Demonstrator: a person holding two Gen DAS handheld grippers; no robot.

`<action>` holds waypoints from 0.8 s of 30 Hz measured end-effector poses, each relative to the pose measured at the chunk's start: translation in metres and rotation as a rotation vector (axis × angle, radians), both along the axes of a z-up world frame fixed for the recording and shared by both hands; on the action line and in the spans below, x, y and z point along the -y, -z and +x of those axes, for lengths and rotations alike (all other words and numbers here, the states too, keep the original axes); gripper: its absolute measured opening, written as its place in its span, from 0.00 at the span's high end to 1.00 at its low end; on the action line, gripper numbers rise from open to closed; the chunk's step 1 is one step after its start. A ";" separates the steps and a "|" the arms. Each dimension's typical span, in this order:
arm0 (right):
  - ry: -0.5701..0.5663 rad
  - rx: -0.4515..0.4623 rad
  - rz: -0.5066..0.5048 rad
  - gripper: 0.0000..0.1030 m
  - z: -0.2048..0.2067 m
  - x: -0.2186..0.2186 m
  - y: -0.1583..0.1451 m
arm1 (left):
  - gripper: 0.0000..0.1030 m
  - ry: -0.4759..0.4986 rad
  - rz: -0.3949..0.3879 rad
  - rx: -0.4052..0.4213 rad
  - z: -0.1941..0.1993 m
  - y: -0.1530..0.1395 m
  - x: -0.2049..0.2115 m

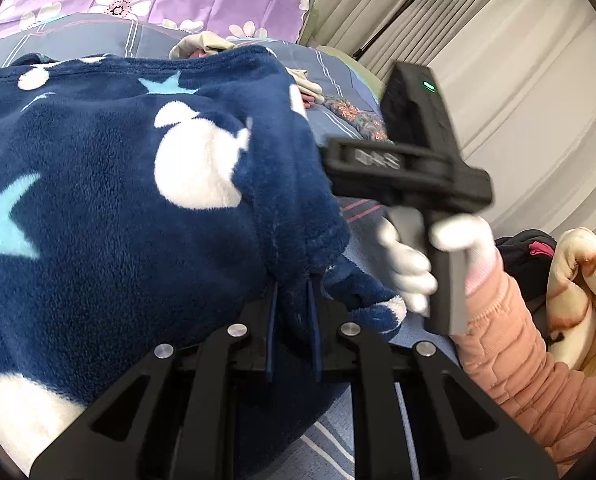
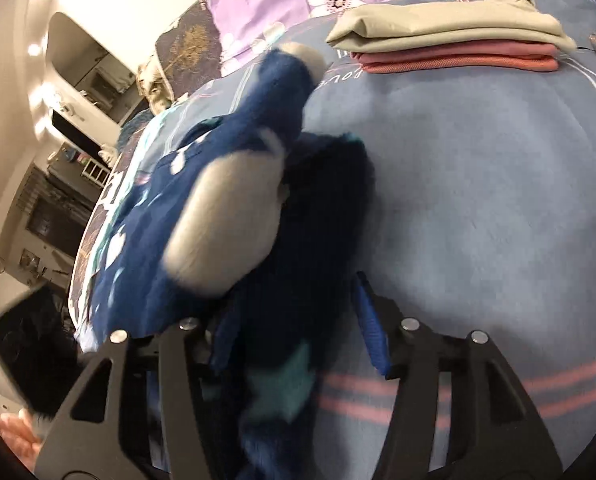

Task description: Fold small clothes

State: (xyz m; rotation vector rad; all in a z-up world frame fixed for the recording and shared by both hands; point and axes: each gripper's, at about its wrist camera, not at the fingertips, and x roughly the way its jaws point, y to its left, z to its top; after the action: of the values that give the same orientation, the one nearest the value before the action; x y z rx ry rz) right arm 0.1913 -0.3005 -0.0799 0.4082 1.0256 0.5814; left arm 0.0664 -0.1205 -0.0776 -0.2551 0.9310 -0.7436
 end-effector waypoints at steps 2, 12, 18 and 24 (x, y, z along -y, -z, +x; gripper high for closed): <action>0.032 -0.007 0.045 0.87 0.007 0.003 0.001 | 0.87 0.004 0.001 -0.002 0.002 0.000 0.002; 0.323 -0.002 0.117 1.00 0.007 0.073 0.022 | 0.86 0.061 -0.004 -0.012 0.011 0.002 0.016; 0.184 0.130 0.121 0.90 -0.032 0.065 -0.022 | 0.76 0.148 -0.010 -0.006 0.020 -0.001 0.053; 0.157 0.142 0.094 0.54 -0.036 0.062 -0.035 | 0.55 0.233 0.042 0.048 0.003 -0.006 0.081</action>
State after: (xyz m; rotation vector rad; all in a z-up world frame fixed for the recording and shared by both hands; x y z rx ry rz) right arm 0.1549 -0.3623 -0.0450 0.5183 0.8241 0.5109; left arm 0.0692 -0.2017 -0.0717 -0.0920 0.9386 -0.9392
